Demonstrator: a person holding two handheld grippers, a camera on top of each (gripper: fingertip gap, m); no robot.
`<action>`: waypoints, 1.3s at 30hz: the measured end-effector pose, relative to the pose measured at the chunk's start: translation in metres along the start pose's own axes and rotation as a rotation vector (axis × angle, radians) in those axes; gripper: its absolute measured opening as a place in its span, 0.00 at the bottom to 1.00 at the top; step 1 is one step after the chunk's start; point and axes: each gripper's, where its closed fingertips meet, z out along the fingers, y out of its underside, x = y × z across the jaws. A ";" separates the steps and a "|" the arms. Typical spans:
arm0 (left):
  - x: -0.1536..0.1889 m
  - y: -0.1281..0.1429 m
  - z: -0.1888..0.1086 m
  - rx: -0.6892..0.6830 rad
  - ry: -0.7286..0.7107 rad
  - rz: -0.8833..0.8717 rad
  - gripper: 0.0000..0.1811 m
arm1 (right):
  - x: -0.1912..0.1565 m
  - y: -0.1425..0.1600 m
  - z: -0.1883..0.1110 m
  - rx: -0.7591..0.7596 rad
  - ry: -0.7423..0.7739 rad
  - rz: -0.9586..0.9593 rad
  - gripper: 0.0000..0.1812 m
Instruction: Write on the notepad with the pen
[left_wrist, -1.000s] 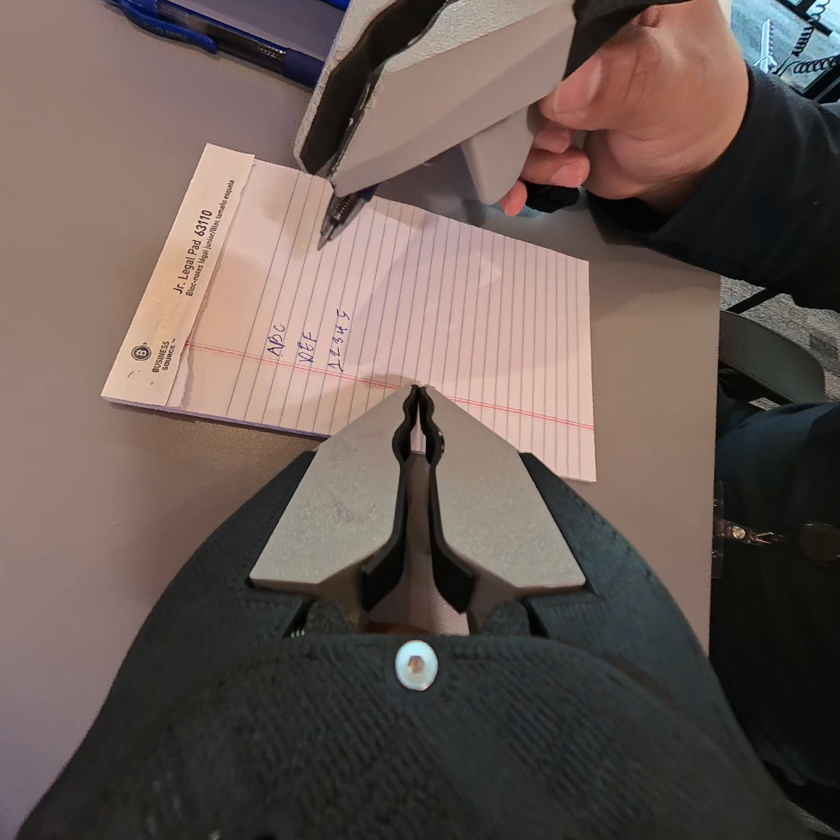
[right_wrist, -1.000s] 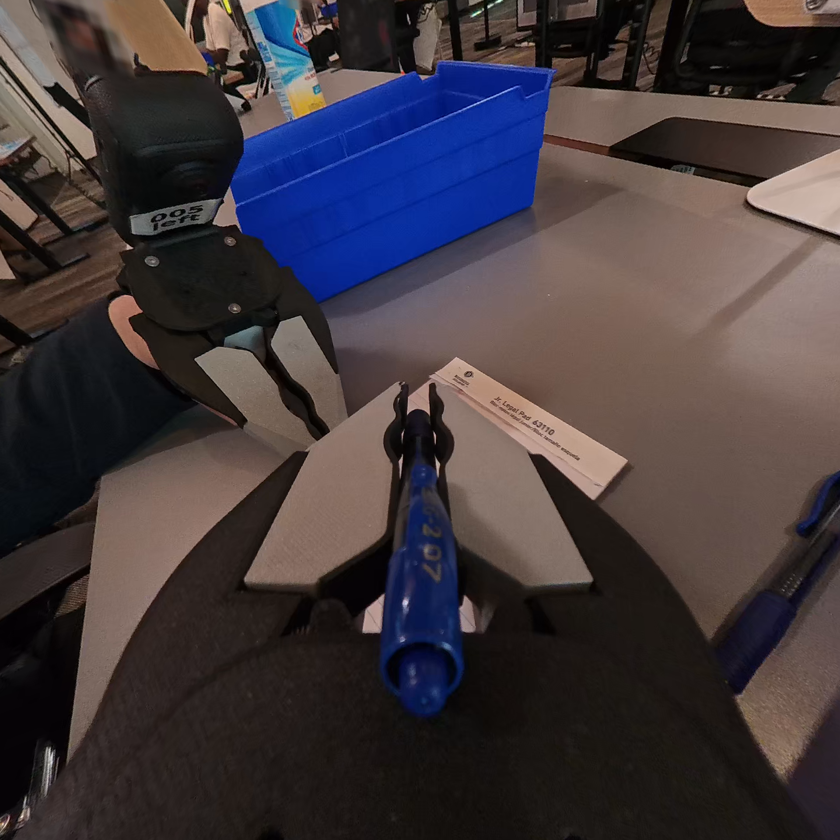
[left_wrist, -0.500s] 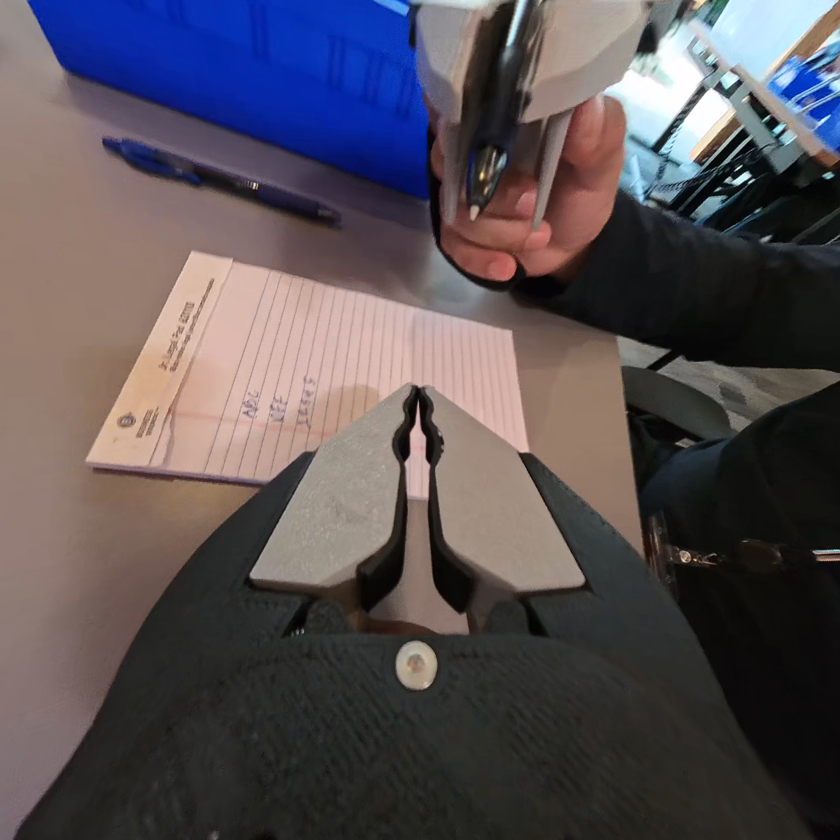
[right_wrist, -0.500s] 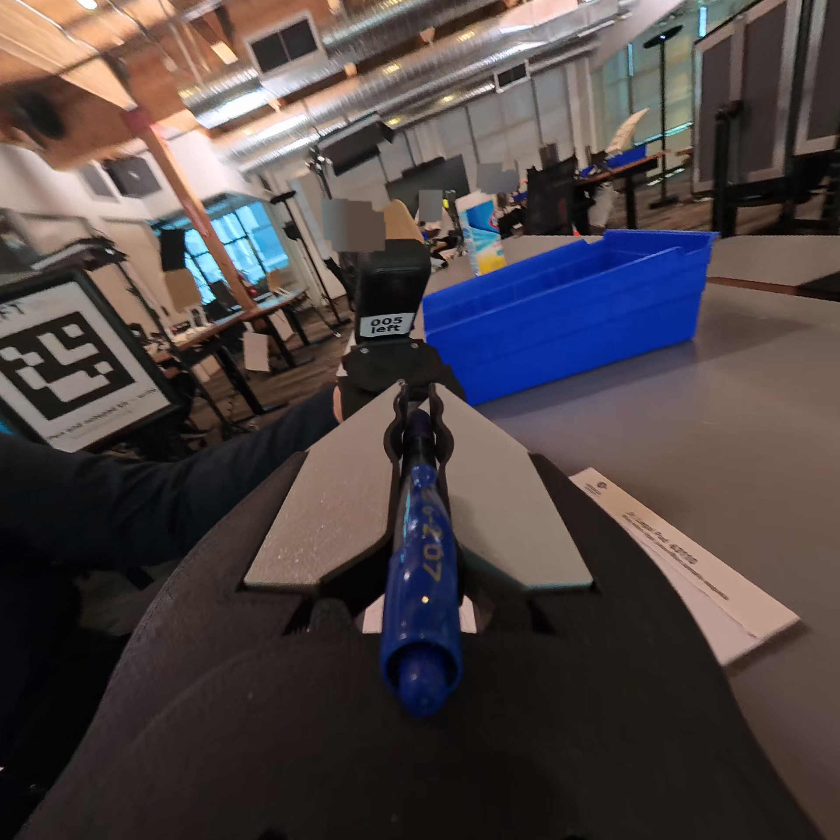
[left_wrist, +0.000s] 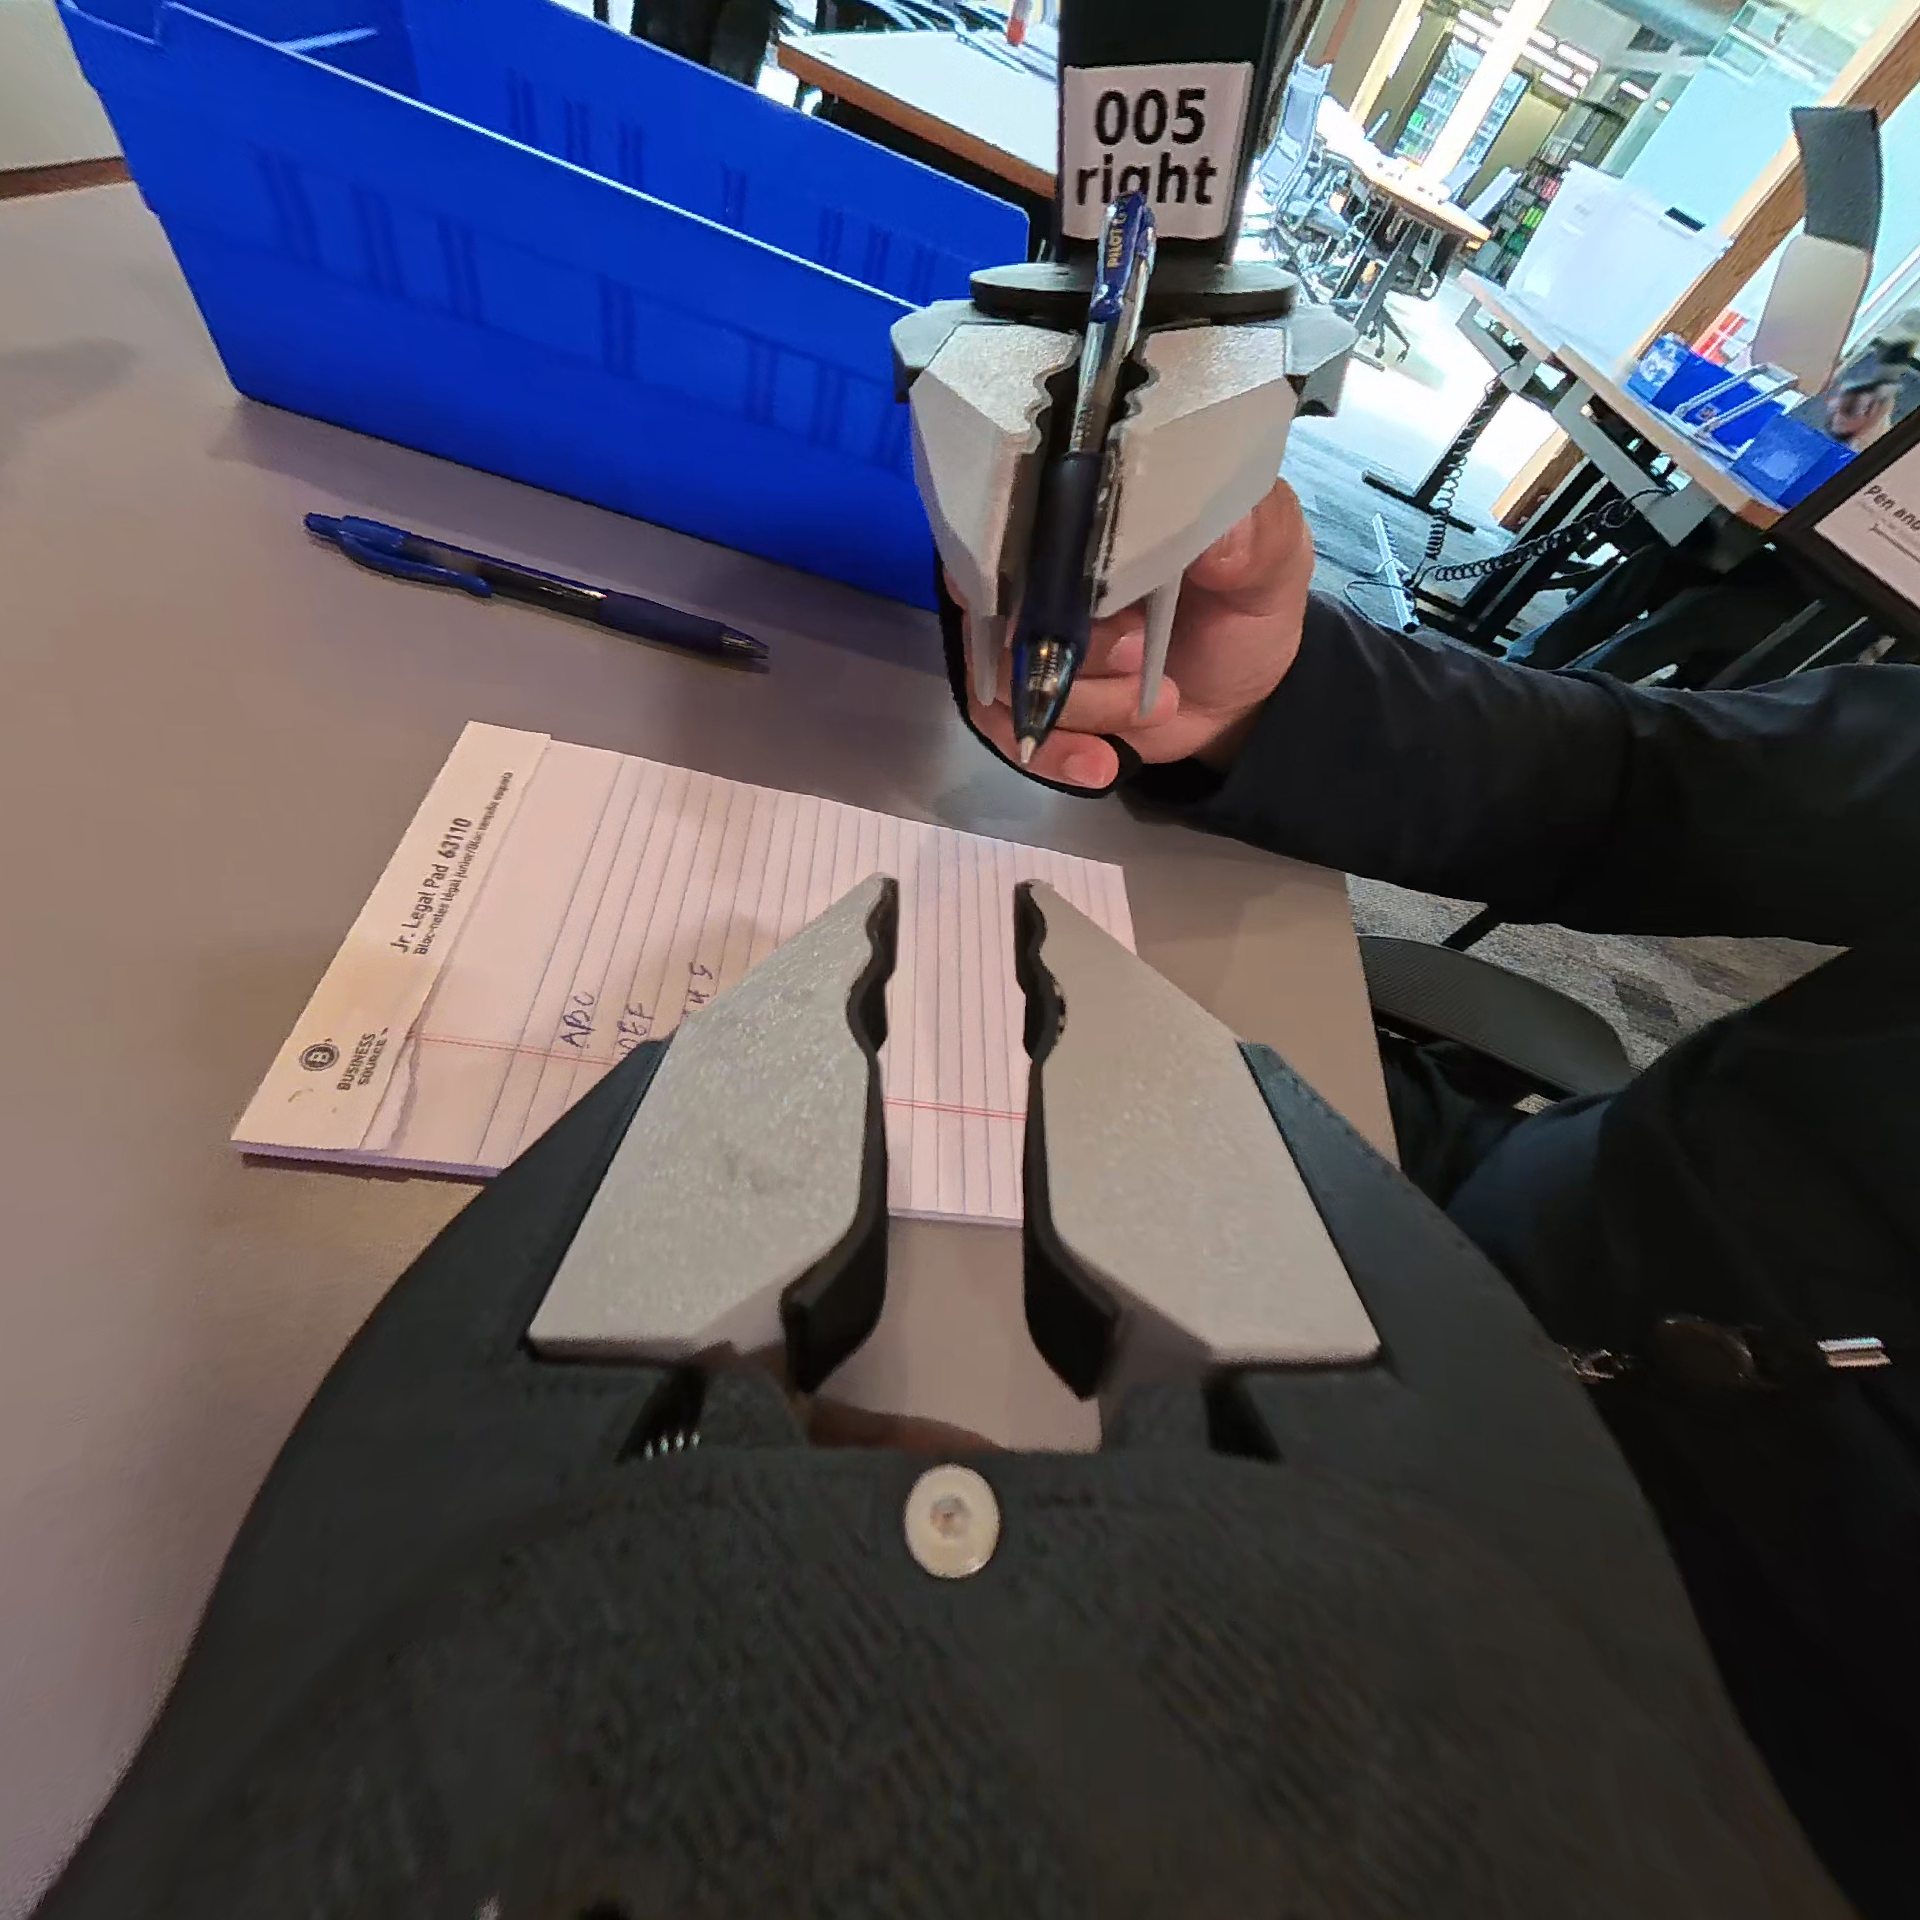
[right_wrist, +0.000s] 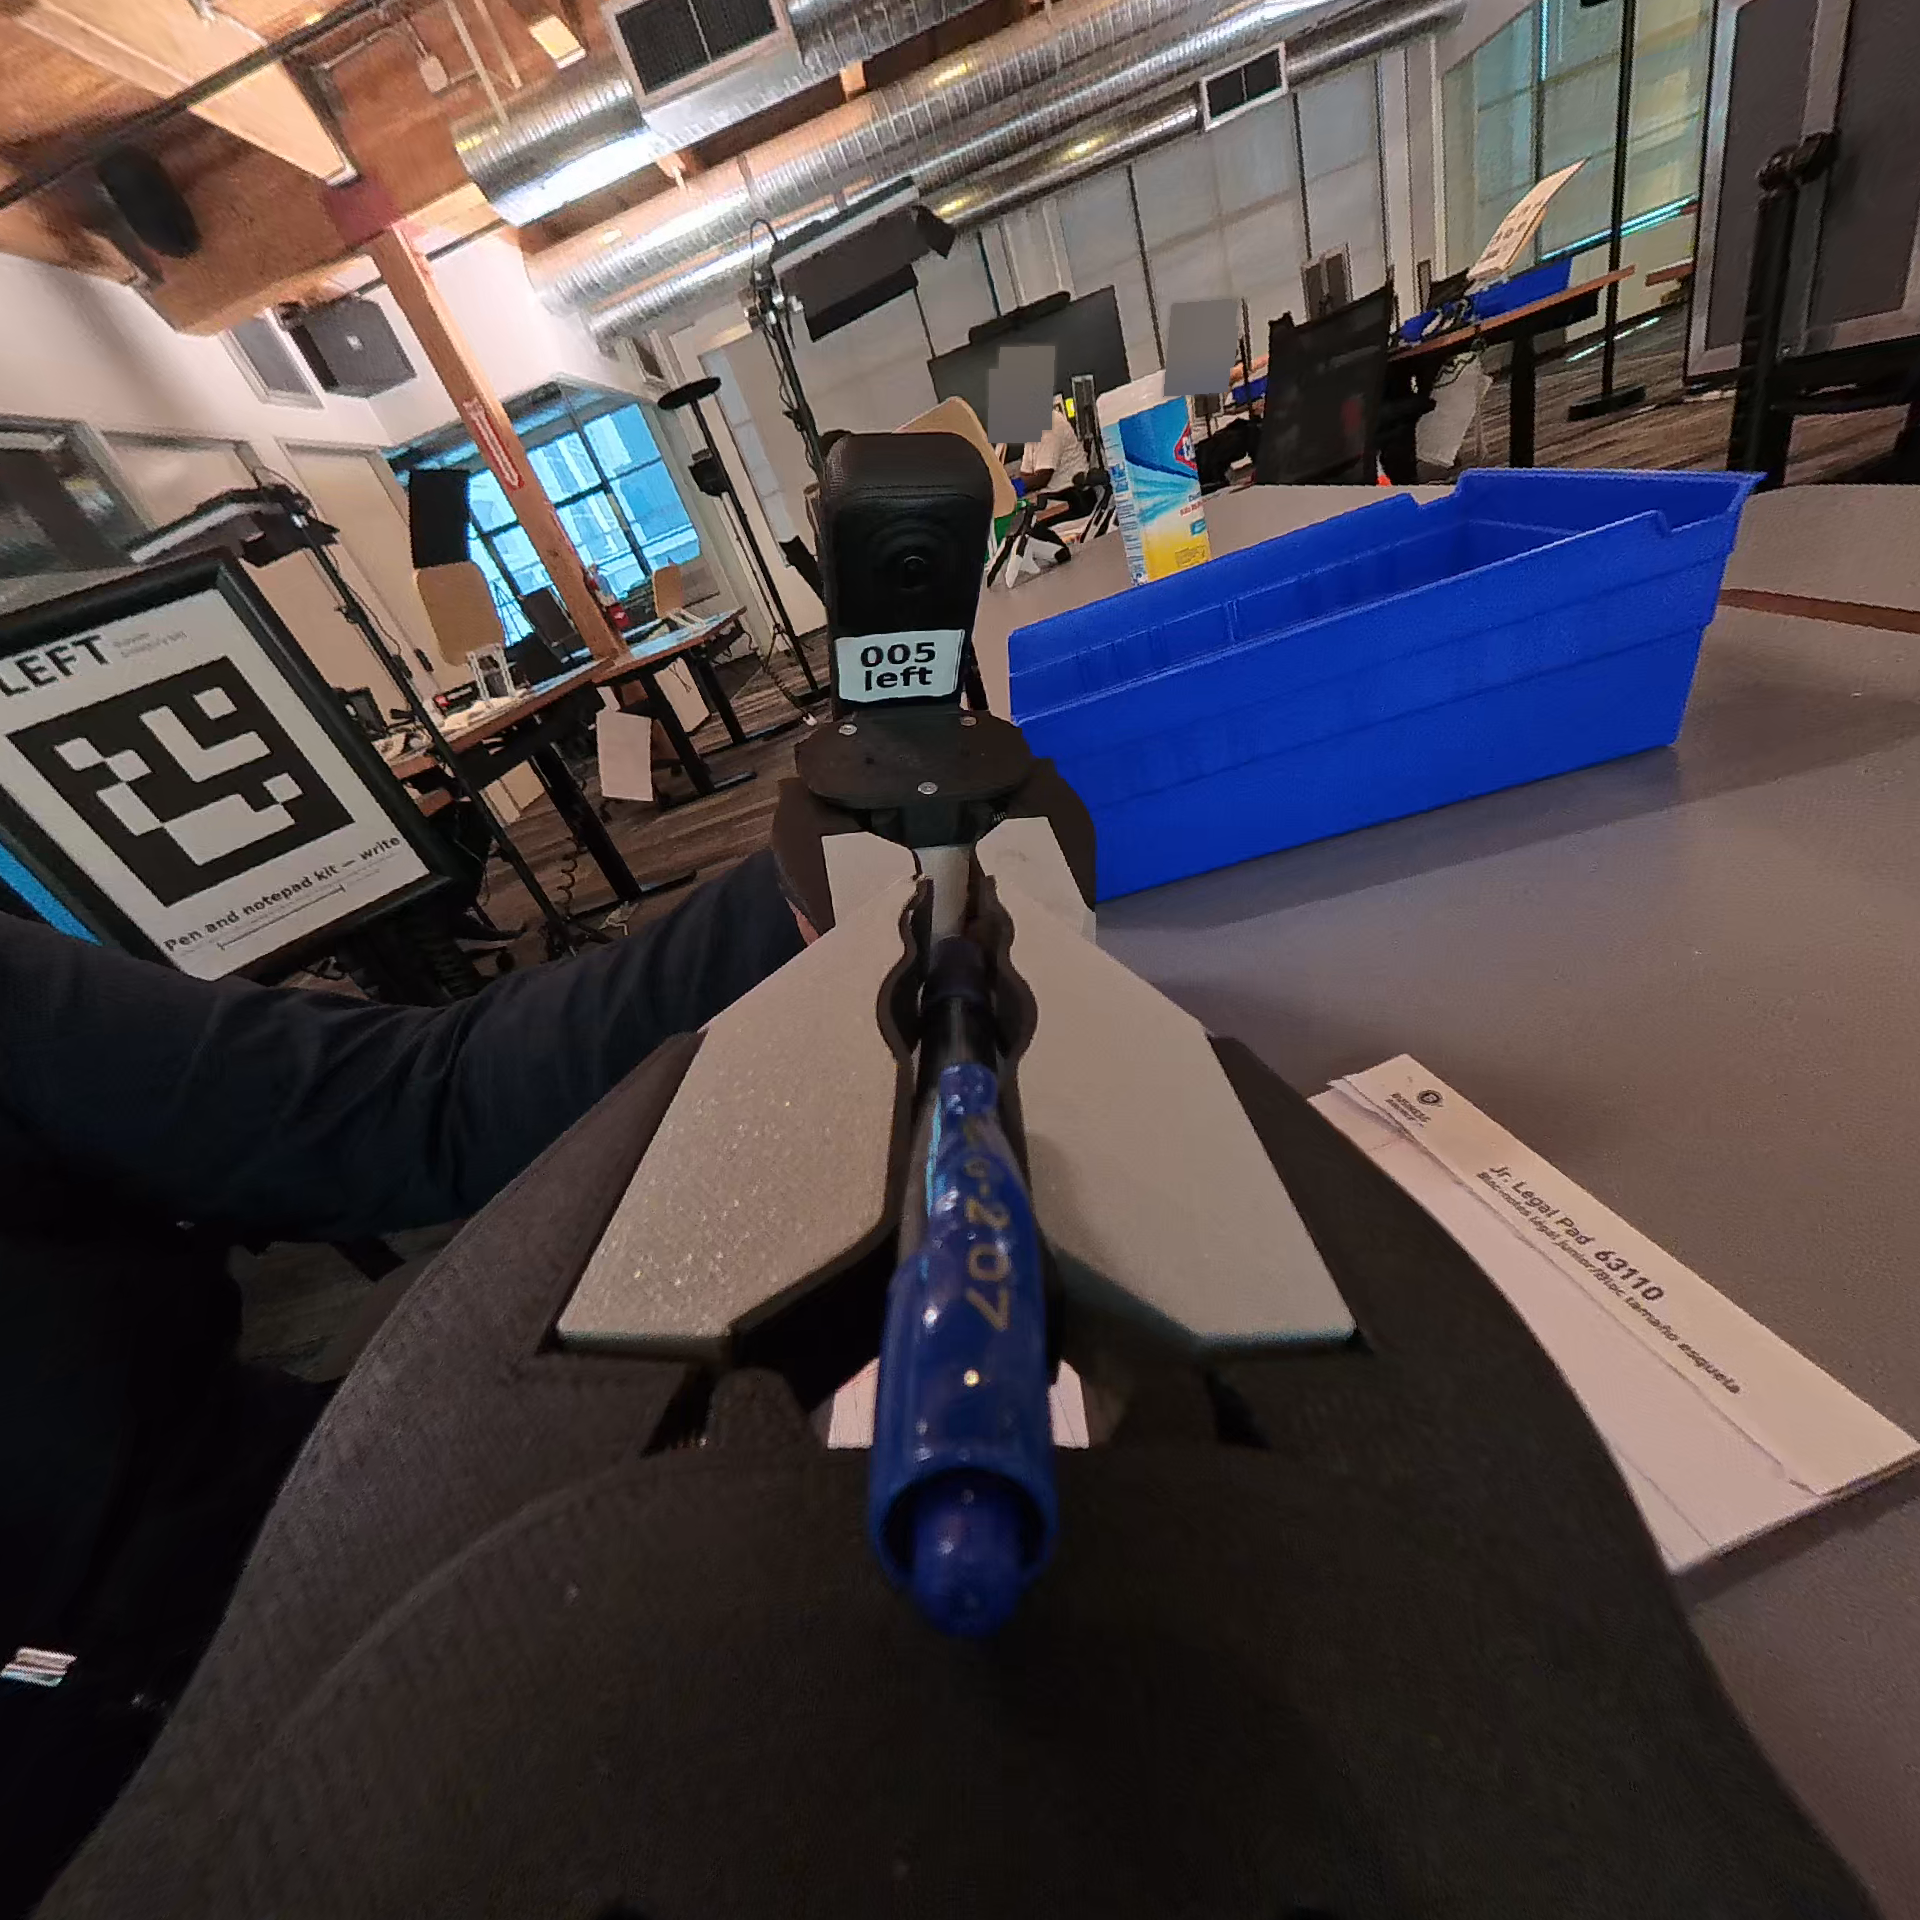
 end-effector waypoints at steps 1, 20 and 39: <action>-0.001 -0.001 -0.001 0.006 -0.003 -0.005 0.11 | 0.000 0.000 -0.001 0.001 0.005 -0.004 0.03; 0.004 -0.012 -0.005 0.069 0.028 -0.019 0.11 | 0.001 0.021 0.009 -0.121 0.019 -0.023 0.03; 0.018 -0.011 -0.005 0.063 0.084 0.034 0.07 | -0.003 0.028 0.011 -0.162 -0.039 0.057 0.03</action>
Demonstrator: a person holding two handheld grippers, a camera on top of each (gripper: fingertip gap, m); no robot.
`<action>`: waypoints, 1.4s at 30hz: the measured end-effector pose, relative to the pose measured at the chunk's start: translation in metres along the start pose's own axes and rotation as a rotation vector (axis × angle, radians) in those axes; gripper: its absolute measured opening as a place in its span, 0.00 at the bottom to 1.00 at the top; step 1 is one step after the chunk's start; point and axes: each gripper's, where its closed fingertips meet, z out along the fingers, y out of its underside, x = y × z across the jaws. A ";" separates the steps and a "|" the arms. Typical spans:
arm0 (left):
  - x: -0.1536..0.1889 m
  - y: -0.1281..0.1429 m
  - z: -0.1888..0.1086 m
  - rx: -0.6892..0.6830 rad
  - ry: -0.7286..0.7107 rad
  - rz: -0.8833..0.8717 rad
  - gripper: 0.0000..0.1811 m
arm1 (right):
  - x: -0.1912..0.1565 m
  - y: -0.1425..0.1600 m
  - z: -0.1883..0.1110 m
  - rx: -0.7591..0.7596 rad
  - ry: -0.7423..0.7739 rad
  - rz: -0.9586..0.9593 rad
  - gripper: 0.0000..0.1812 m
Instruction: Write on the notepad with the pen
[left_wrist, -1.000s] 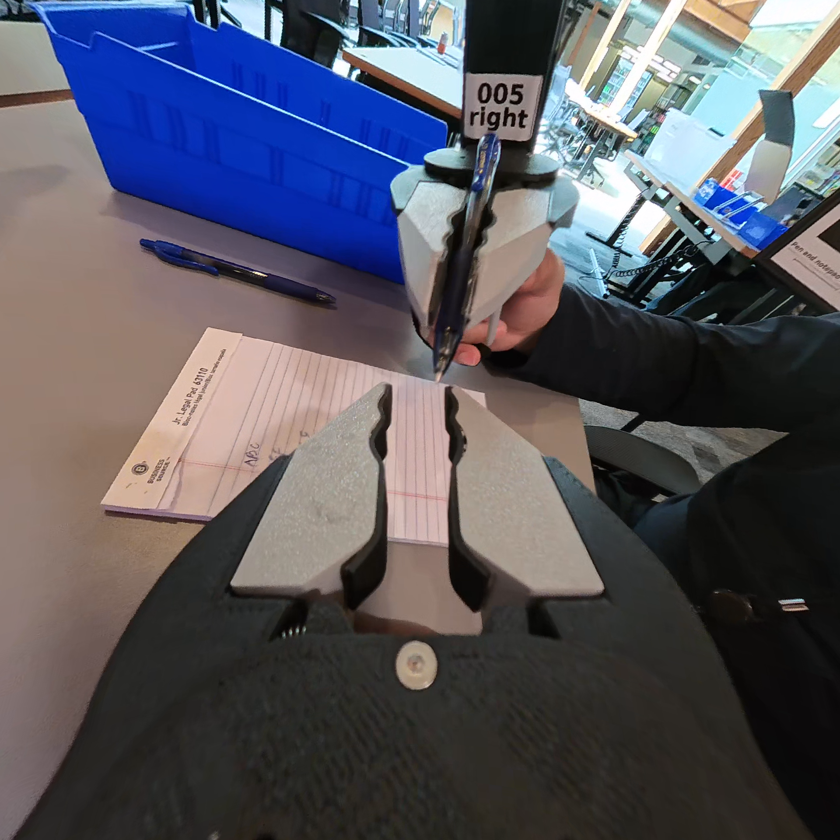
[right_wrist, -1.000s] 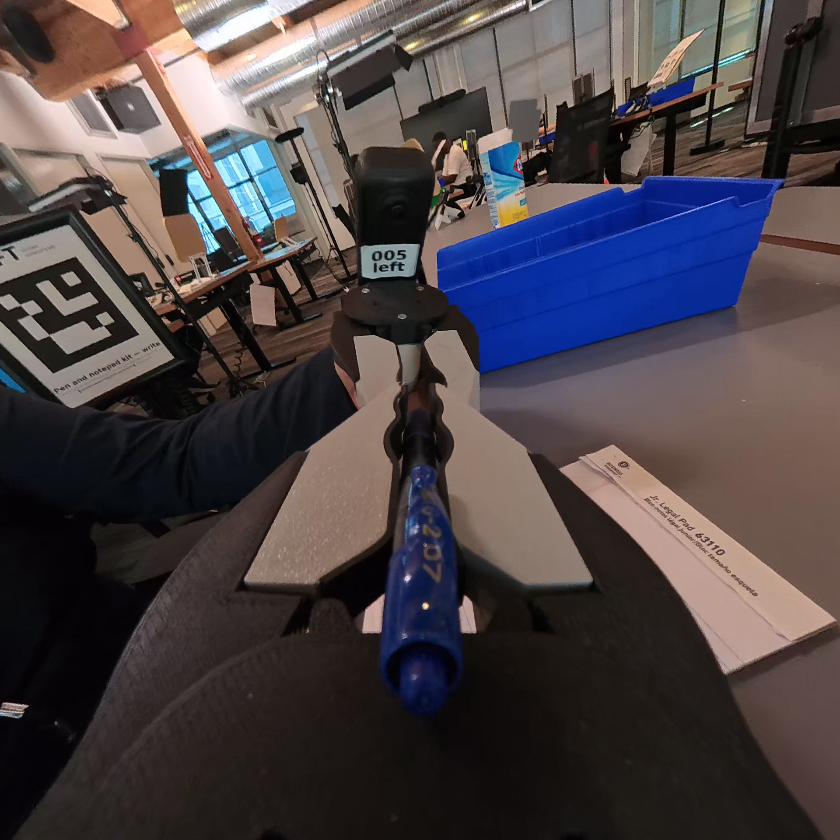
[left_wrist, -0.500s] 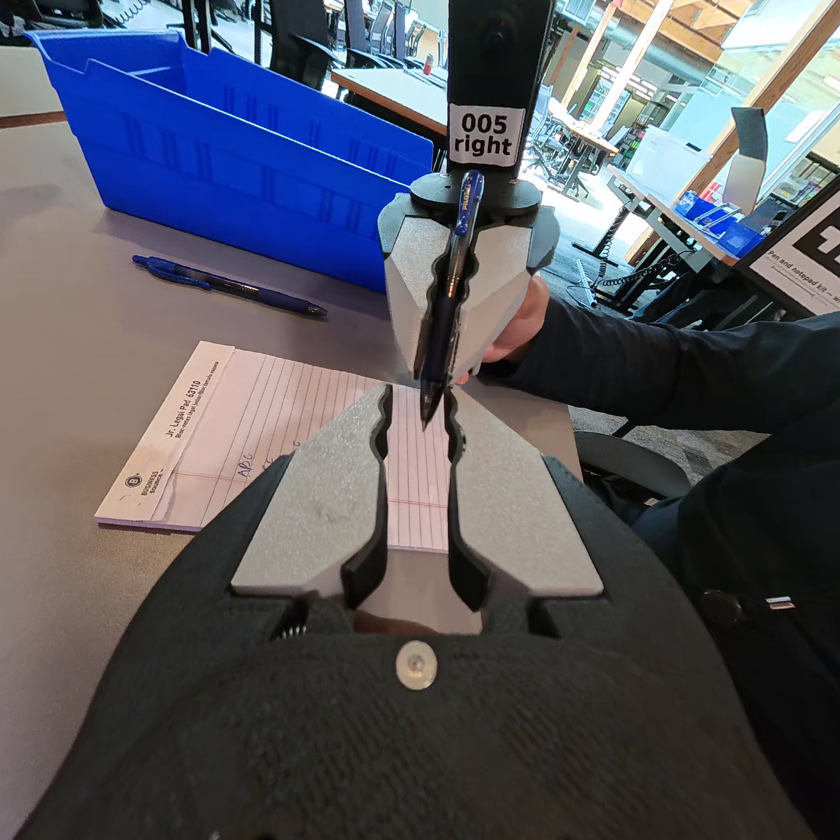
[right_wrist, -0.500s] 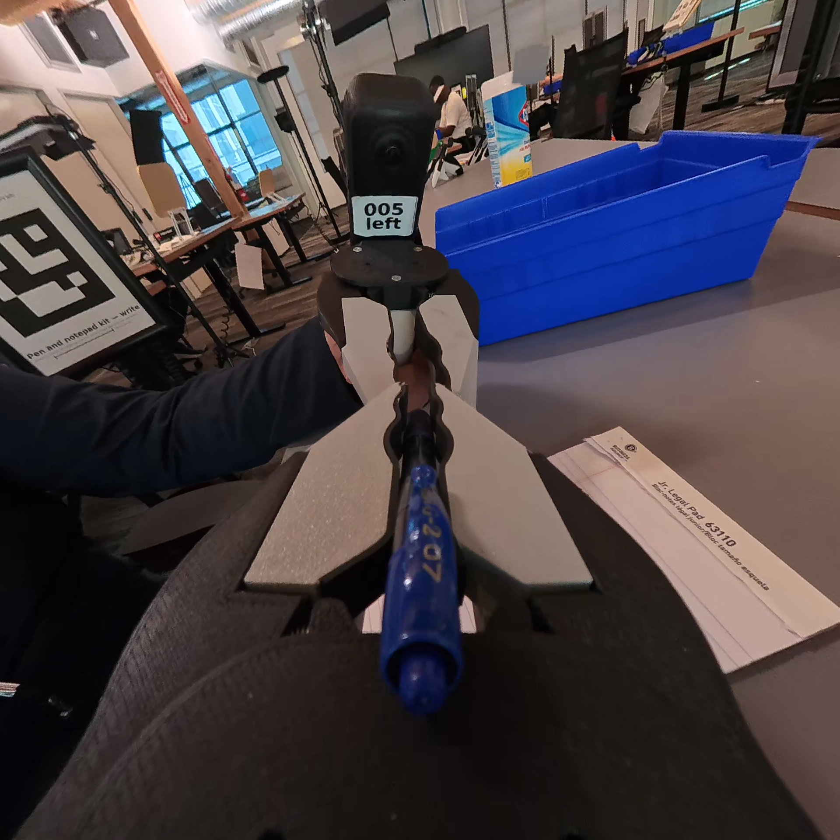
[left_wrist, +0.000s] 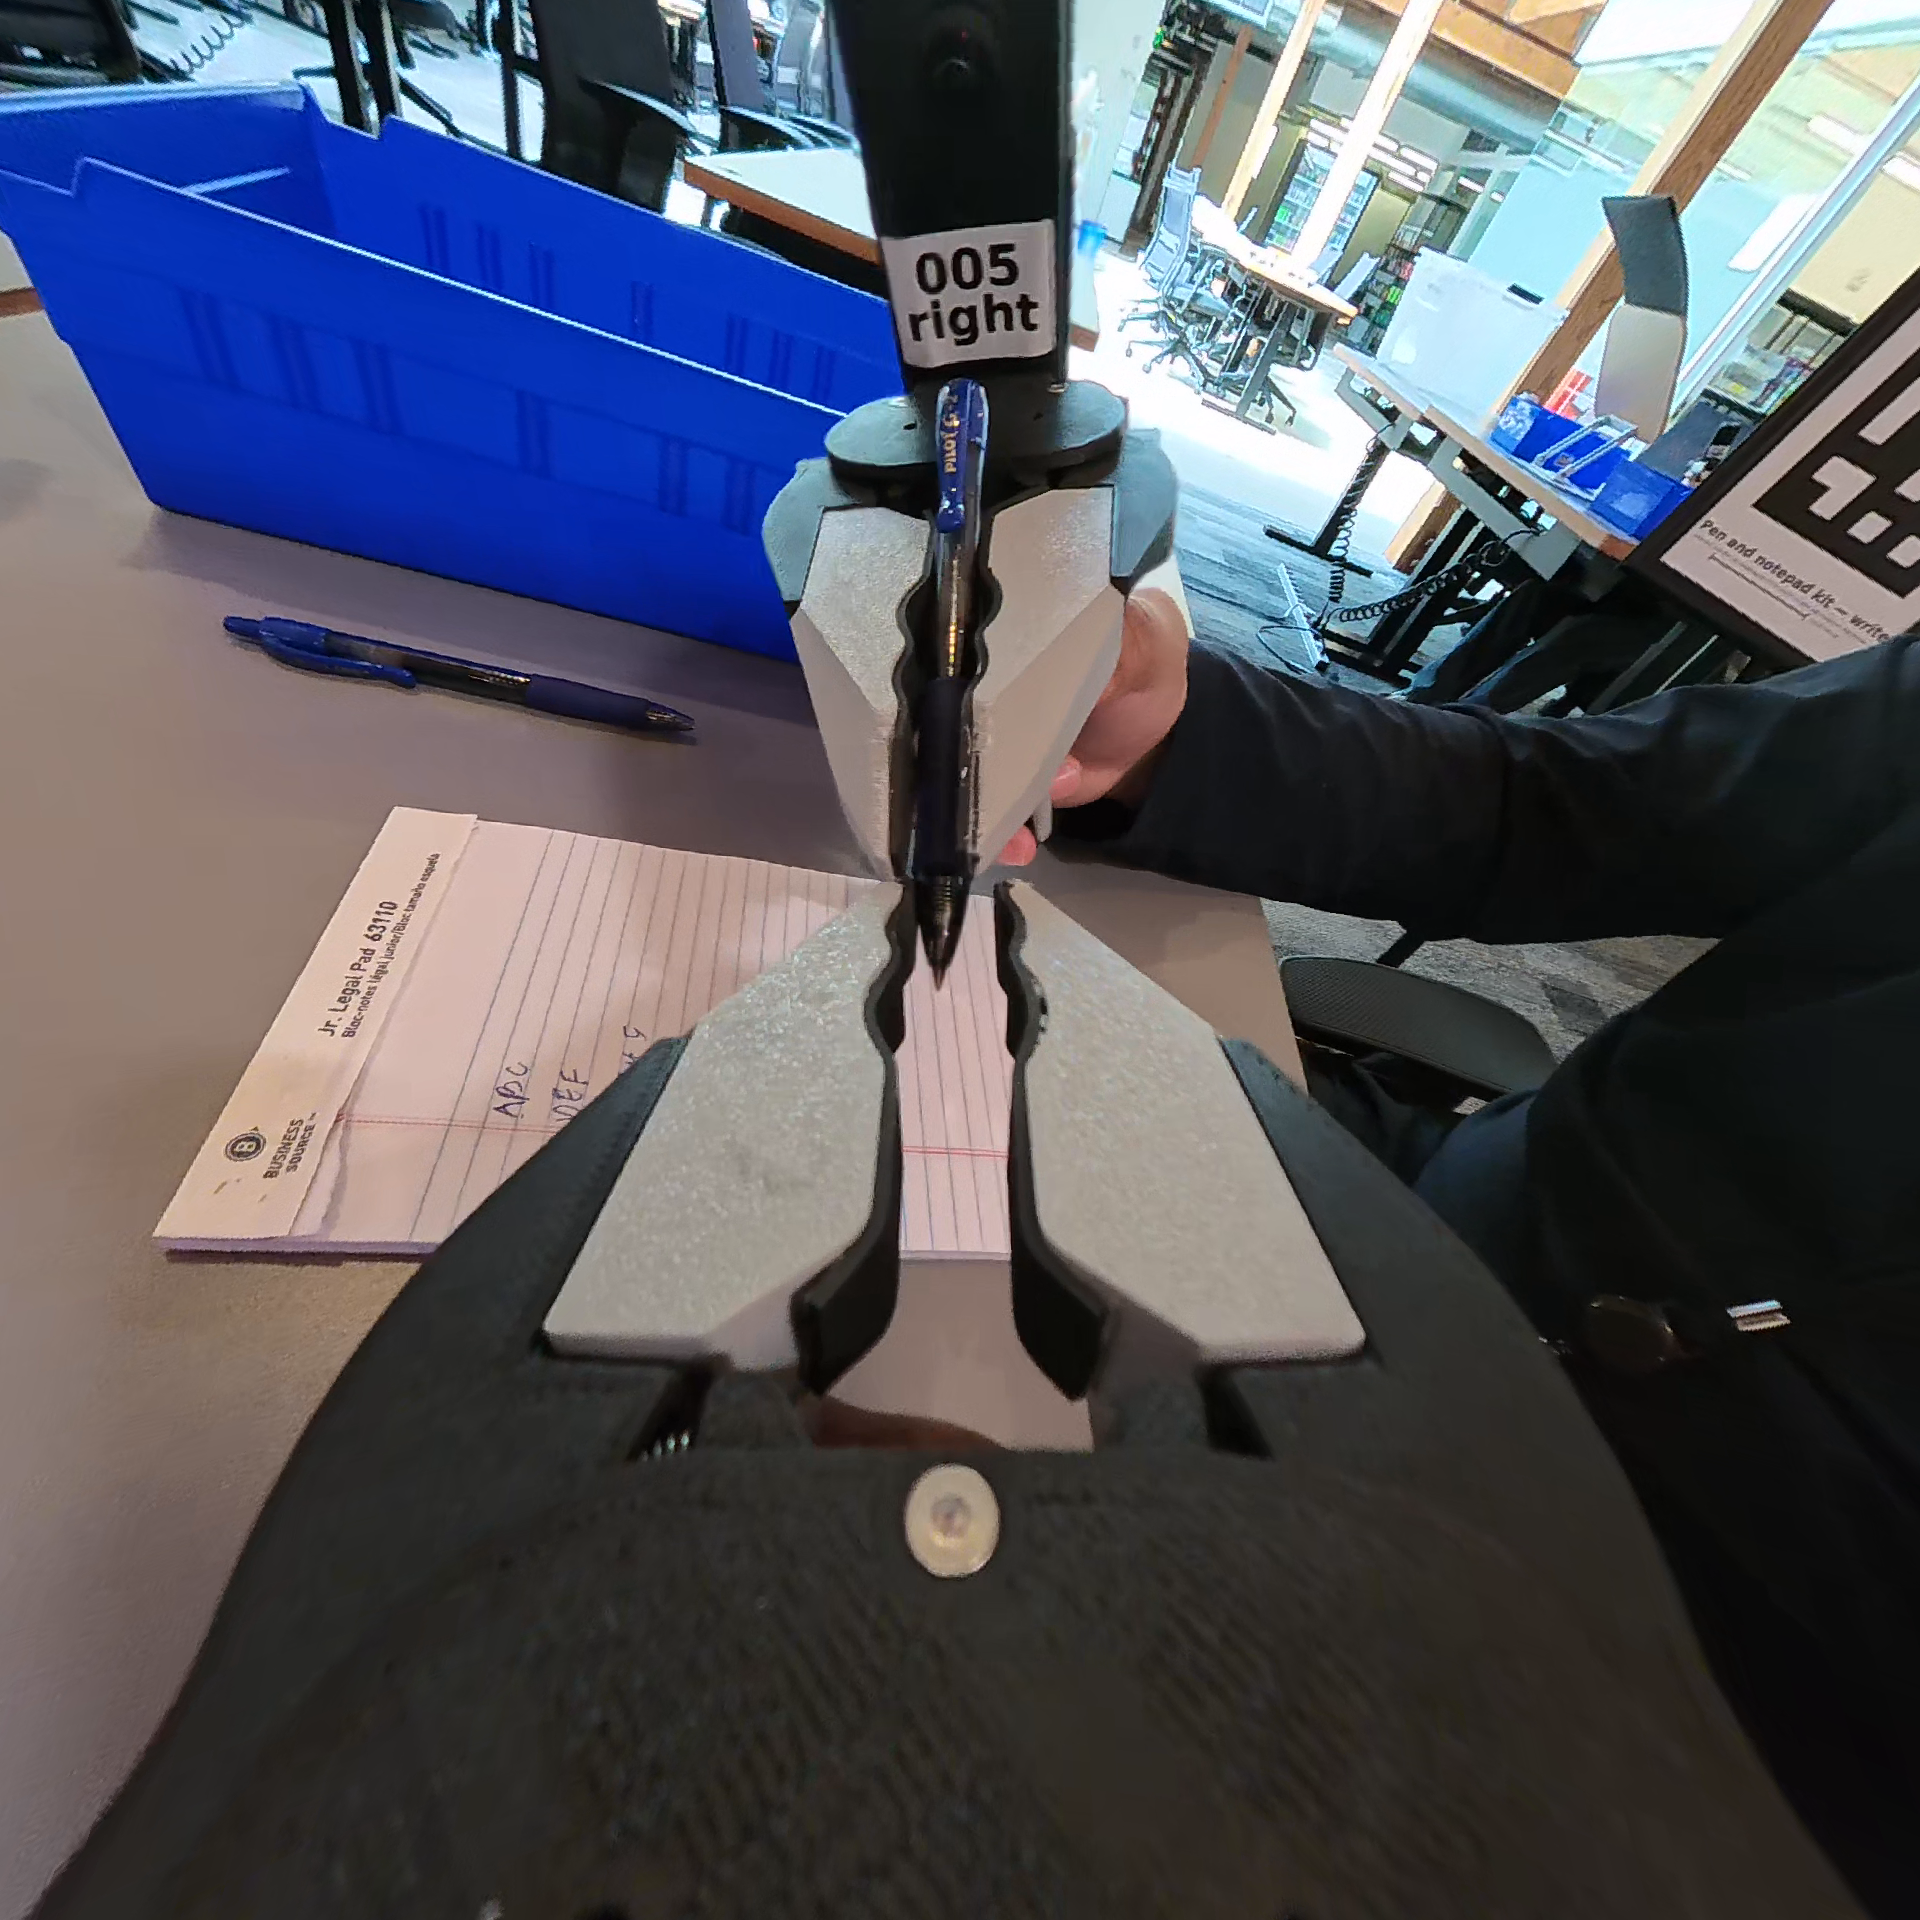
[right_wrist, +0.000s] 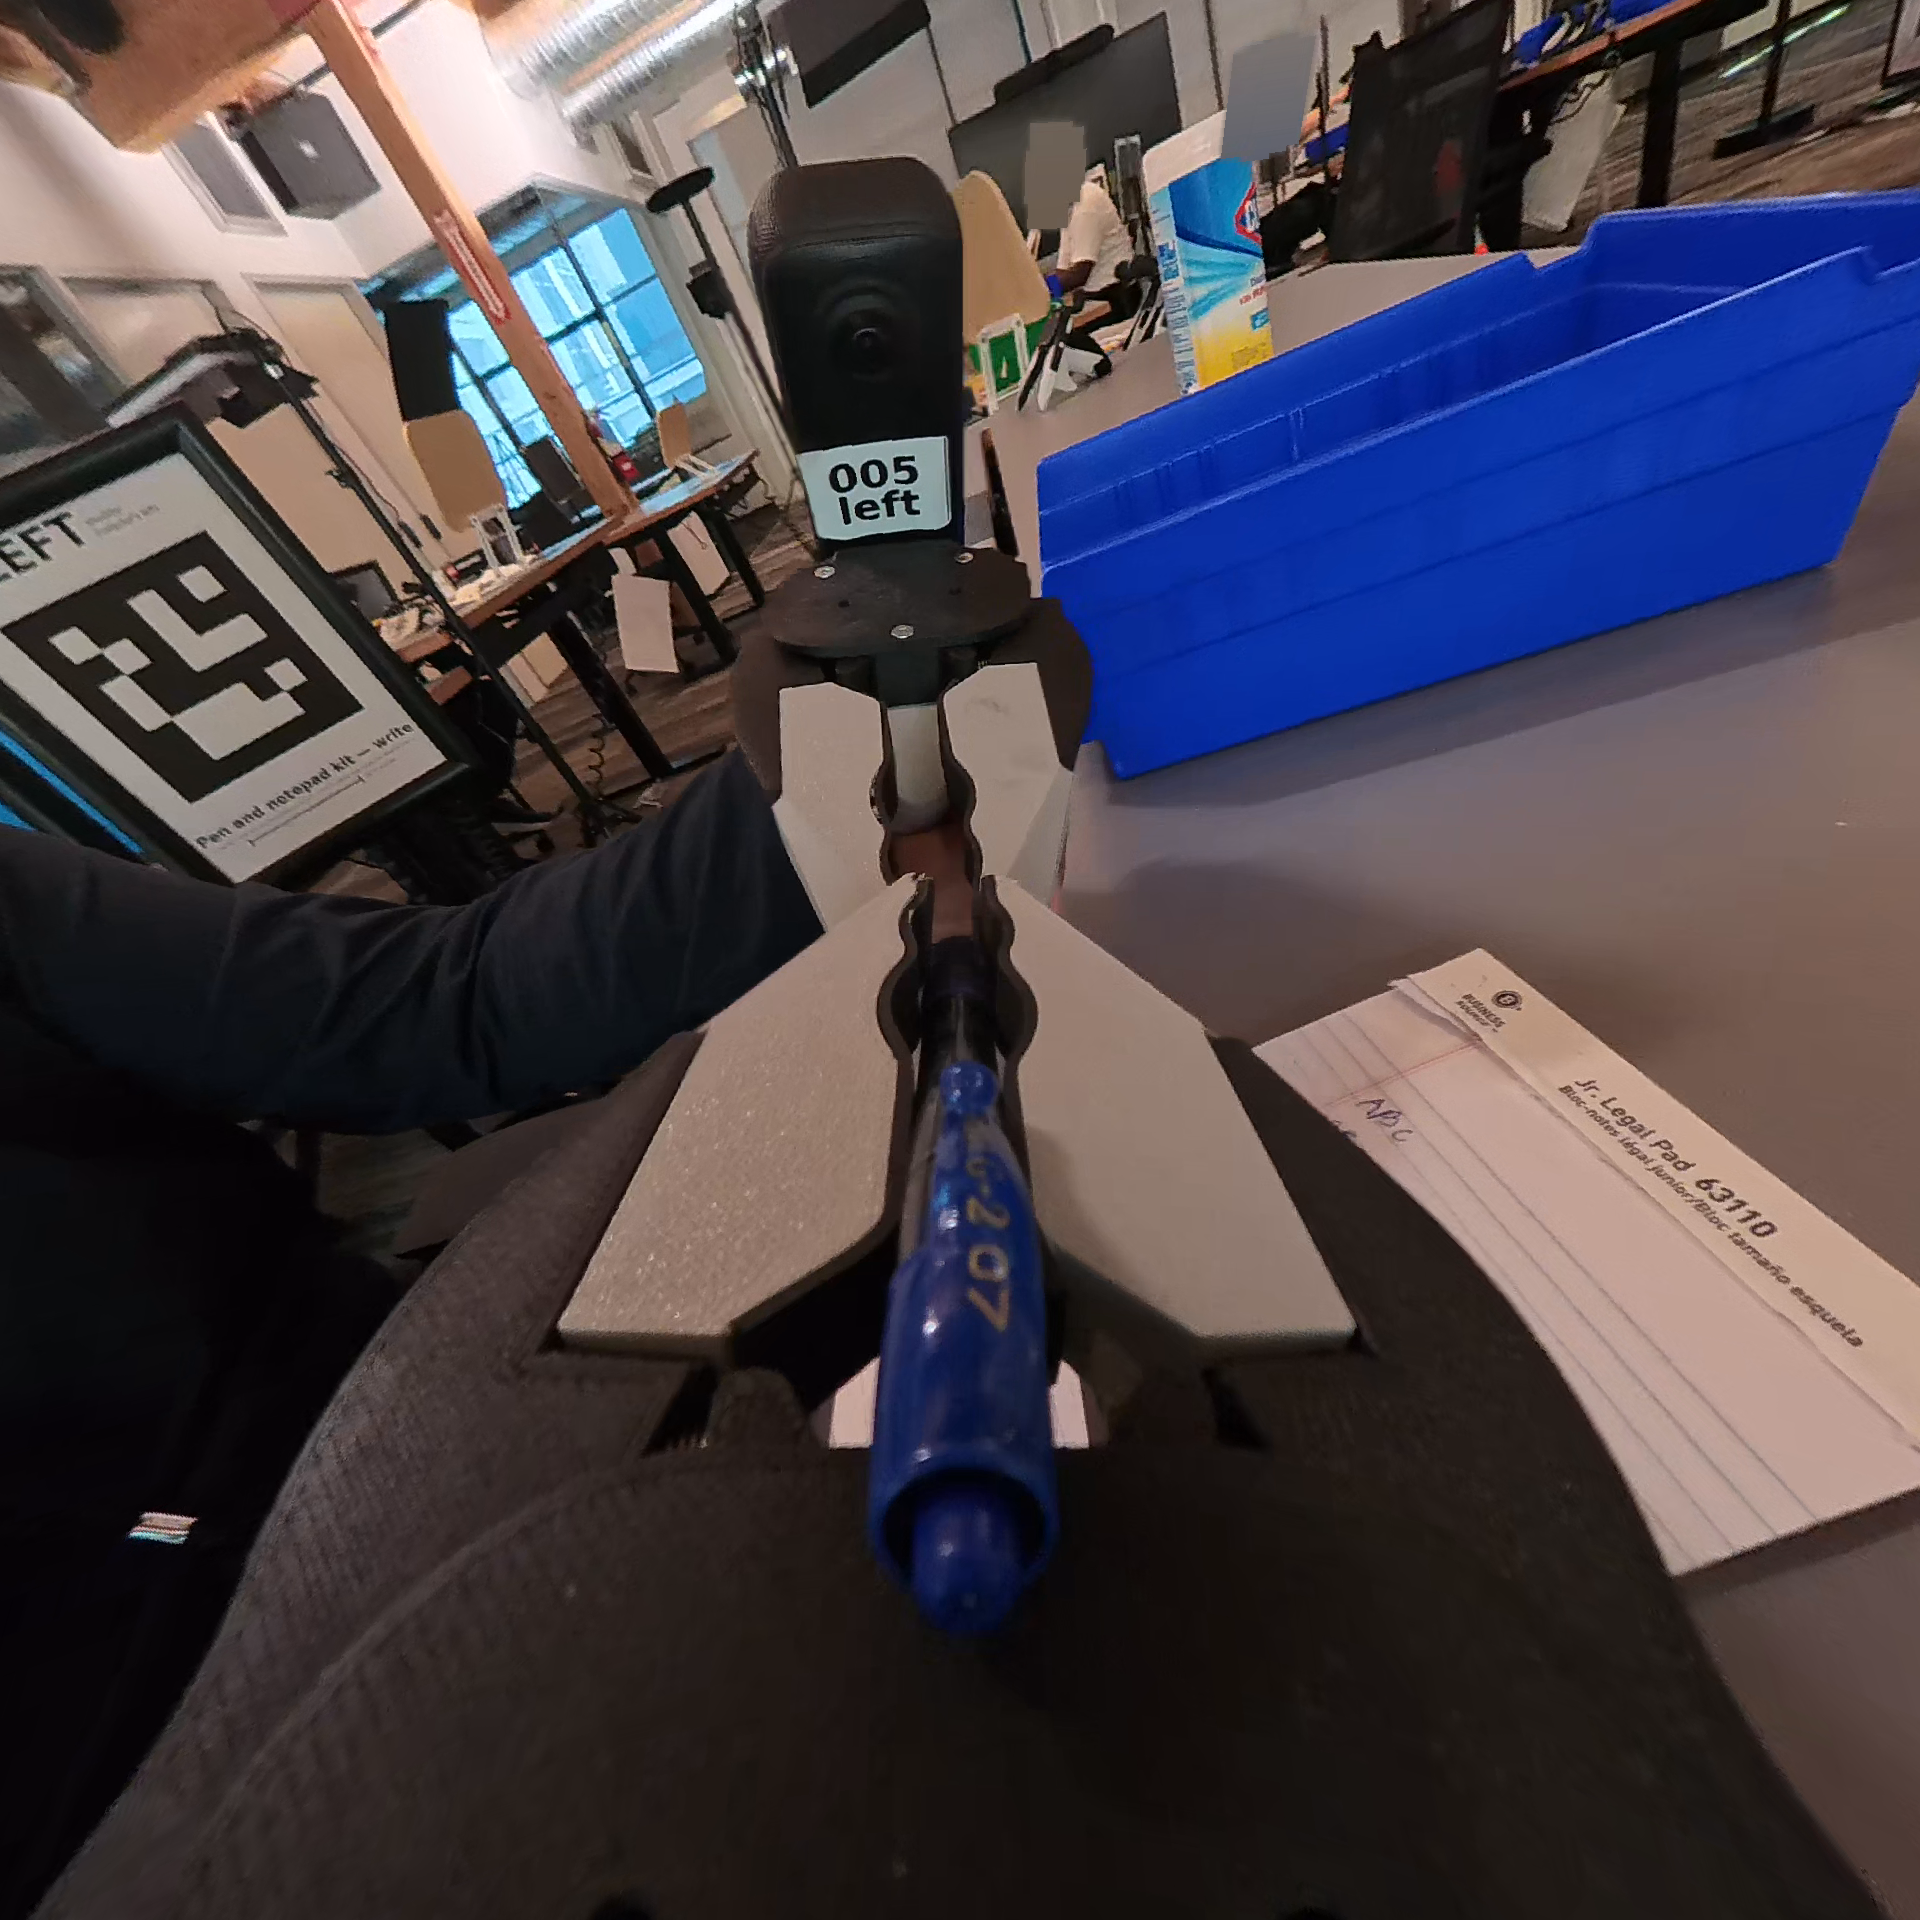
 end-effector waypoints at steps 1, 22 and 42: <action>0.000 0.000 0.000 -0.002 0.002 0.000 0.07 | 0.000 0.000 0.000 -0.002 -0.009 0.013 0.03; -0.011 -0.011 -0.006 0.083 0.004 -0.111 0.03 | 0.012 -0.038 -0.026 0.240 0.043 0.050 0.03; 0.010 -0.001 0.014 0.020 0.083 -0.057 0.07 | -0.004 -0.025 -0.005 0.149 0.001 0.010 0.02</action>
